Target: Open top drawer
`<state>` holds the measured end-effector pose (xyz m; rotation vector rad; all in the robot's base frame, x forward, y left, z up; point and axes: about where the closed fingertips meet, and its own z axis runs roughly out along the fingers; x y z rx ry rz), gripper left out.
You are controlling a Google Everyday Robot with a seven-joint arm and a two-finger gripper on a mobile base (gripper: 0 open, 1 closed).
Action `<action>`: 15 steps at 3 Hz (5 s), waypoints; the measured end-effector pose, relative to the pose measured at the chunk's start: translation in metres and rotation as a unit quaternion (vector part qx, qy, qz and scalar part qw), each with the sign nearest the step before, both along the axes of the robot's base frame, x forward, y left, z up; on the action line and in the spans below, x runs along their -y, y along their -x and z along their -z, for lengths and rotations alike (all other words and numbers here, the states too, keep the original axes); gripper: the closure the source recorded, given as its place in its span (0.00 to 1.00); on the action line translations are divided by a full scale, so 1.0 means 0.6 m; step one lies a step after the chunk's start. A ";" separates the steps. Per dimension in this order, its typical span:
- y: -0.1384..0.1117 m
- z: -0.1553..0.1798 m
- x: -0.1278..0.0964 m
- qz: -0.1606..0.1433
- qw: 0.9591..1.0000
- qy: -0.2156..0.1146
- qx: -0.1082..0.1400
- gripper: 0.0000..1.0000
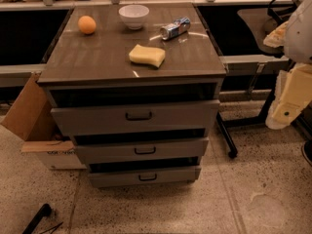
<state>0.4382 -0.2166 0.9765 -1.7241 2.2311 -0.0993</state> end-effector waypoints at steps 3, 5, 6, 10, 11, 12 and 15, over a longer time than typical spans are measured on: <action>-0.010 0.065 -0.024 -0.041 0.999 -0.024 -0.006 0.00; -0.022 0.124 -0.050 -0.085 0.995 -0.049 0.004 0.00; -0.029 0.147 -0.056 -0.088 0.996 -0.024 0.005 0.00; -0.089 0.380 -0.116 -0.133 0.990 -0.049 -0.002 0.00; -0.118 0.399 -0.126 -0.148 0.987 -0.055 0.015 0.00; -0.161 0.422 -0.140 -0.173 0.982 -0.063 0.045 0.00; -0.248 0.478 -0.175 -0.209 0.974 -0.057 0.067 0.00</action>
Offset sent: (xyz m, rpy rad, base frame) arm 0.0086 0.0053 -0.0288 0.0311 0.0461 0.0322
